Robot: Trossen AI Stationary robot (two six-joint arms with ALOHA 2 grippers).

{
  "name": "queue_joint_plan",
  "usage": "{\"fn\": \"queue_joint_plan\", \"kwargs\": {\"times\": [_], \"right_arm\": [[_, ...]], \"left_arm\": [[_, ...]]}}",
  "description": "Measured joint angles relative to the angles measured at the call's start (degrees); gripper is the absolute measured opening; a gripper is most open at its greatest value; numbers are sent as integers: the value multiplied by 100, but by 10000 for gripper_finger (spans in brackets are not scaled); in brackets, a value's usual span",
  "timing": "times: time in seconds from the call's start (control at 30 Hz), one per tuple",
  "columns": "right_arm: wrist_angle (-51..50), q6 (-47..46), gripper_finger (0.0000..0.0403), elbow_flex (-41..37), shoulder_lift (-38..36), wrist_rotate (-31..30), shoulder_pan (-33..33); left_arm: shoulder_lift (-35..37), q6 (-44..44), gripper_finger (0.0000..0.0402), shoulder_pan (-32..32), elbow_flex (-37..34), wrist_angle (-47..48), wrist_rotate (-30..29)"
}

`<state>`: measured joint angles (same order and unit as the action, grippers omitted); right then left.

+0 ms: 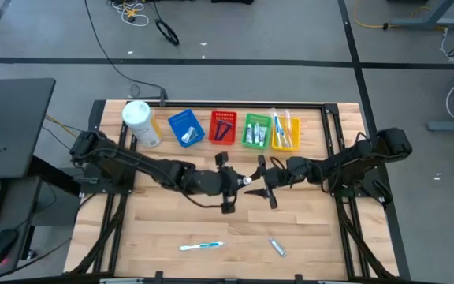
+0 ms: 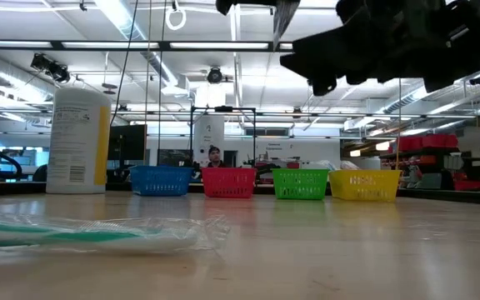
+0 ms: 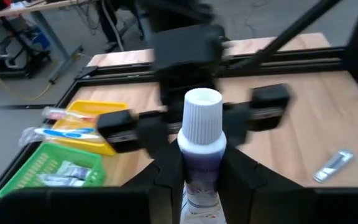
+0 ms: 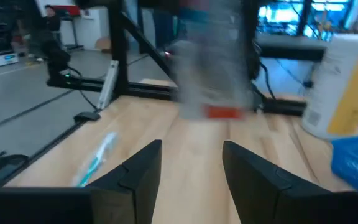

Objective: Pick & Place Travel size toiletries
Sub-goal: Put the white toothpaste into the green basket

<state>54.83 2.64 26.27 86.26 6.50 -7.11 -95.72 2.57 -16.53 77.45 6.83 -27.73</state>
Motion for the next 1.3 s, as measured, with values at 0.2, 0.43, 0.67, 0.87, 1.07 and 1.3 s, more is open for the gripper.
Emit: {"fn": "queue_joint_plan", "kwargs": {"times": [0.2,0.43,0.67,0.87,1.07,1.3], "right_arm": [[-35,105,212,125,0,-231,-85],[-23,-166,227,125,0,-975,-84],[165,-521,227,130,0,-1732,-85],[292,-521,227,130,0,-2126,-85],[554,-351,227,130,2,-2453,-84],[-76,74,227,510,2,-2466,-74]], "left_arm": [[0,50,79,262,0,-6,111],[0,274,75,313,0,-30,-1],[0,839,73,314,0,-29,-1220],[0,1196,73,314,-2,-30,-1966],[0,1613,73,381,-2,-31,-2044],[0,1632,73,520,-2,-30,-2046]]}}
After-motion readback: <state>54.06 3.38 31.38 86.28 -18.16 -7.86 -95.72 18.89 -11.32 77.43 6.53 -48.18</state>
